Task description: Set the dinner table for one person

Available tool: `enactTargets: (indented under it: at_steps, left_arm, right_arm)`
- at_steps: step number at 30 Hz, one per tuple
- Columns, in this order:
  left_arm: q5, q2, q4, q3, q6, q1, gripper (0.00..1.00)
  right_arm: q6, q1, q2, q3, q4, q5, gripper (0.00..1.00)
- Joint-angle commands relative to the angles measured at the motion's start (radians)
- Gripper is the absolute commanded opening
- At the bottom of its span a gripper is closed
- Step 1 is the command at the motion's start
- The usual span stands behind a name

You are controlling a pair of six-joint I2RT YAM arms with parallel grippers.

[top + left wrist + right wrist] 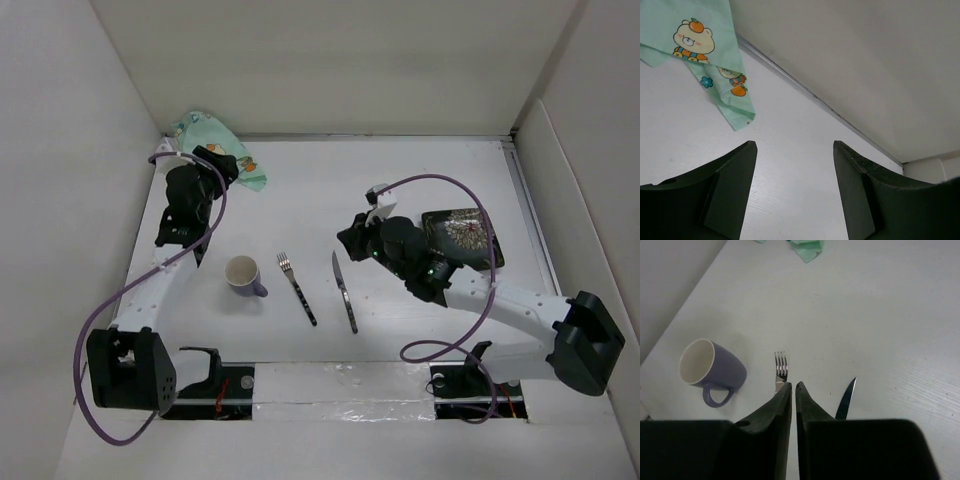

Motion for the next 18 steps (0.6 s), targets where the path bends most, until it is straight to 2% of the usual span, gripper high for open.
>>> enactTargets:
  at_steps: [1,3,6,9,10,12,16,18]
  left_arm:
    - [-0.041,0.048,0.021,0.064,0.027,0.005,0.60]
    - [-0.096,0.091,-0.010,0.104,0.041,0.005,0.59]
    - [-0.185,0.169,-0.024,0.156,0.021,0.005,0.50]
    - [-0.245,0.290,-0.071,0.265,0.070,0.005,0.32]
    - [-0.251,0.325,-0.096,0.300,0.081,0.005,0.14]
    - [-0.266,0.447,-0.200,0.435,0.127,0.005,0.01]
    - [-0.233,0.627,-0.369,0.625,0.235,0.005,0.02]
    - [-0.191,0.727,-0.455,0.724,0.278,-0.007,0.18]
  right_arm:
    - [0.001,0.009,0.011,0.005,0.063,0.033,0.00]
    - [0.003,0.009,0.019,0.008,0.063,0.021,0.00]
    - [0.001,0.009,0.027,0.005,0.072,0.012,0.00]
    - [0.001,0.009,0.036,0.008,0.068,0.006,0.00]
    - [0.001,0.009,0.036,0.014,0.062,0.009,0.00]
    - [-0.002,0.009,0.033,0.013,0.062,0.022,0.00]
    - [-0.003,0.009,0.039,0.017,0.045,0.053,0.00]
    - [0.007,0.009,0.038,0.019,0.036,0.079,0.08]
